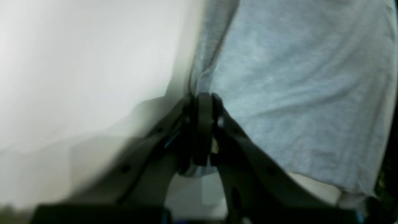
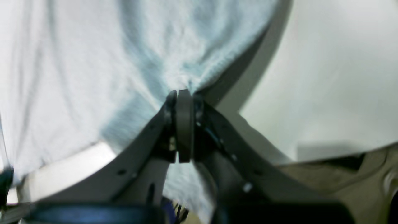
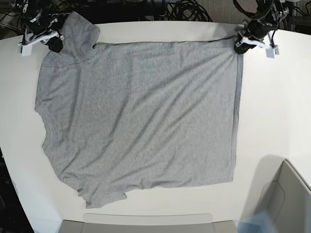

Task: Fold the T-shirt properly
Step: 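Lift the shoulder edge with both grippers and pull it toward the hem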

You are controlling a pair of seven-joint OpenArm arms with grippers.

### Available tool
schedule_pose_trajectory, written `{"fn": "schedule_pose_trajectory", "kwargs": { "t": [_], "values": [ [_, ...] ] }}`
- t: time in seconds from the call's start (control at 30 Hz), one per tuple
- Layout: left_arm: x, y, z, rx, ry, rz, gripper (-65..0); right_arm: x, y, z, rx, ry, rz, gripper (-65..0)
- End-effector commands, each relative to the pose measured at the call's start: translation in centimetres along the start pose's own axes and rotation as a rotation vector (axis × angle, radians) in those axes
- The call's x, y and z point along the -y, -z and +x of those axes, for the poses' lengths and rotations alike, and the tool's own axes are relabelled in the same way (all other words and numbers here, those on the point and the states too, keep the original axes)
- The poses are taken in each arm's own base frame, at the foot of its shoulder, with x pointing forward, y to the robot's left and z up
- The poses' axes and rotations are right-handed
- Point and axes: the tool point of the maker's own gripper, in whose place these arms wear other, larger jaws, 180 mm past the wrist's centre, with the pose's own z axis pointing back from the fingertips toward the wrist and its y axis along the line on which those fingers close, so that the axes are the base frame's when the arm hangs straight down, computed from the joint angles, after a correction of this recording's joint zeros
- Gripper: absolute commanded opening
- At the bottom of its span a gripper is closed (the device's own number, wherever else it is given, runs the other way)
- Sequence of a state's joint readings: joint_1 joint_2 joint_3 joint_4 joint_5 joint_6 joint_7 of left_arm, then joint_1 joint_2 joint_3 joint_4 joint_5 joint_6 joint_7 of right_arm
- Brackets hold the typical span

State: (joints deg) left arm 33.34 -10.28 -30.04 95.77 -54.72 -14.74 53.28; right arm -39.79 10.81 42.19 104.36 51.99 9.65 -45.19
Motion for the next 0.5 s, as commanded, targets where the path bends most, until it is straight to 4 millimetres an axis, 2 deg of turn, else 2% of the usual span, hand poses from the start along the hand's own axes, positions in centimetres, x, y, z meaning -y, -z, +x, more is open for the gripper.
{"fn": "schedule_pose_trajectory", "kwargs": {
  "t": [0.0,0.1,0.27,0.4,0.47],
  "values": [
    [-0.4,-0.9,0.2,0.003,0.028,0.03,-65.0,-0.6,-0.7,0.8,0.025,-0.032,0.015,-65.0],
    [-0.4,-2.4,0.2,0.012,0.058,0.045,-65.0,-1.1,-2.0,1.6,0.054,-0.063,0.008,-65.0],
    [0.0,-3.2,0.2,0.016,0.085,0.046,-65.0,-1.9,-2.9,1.9,0.077,-0.073,0.009,-65.0],
    [1.6,-3.5,1.5,0.052,0.125,0.019,-65.0,-2.4,-3.1,2.6,0.095,-0.092,0.016,-65.0],
    [2.5,-3.8,2.1,0.071,0.147,0.006,-65.0,-2.5,-3.3,3.6,0.126,-0.105,0.014,-65.0]
  ]
}}
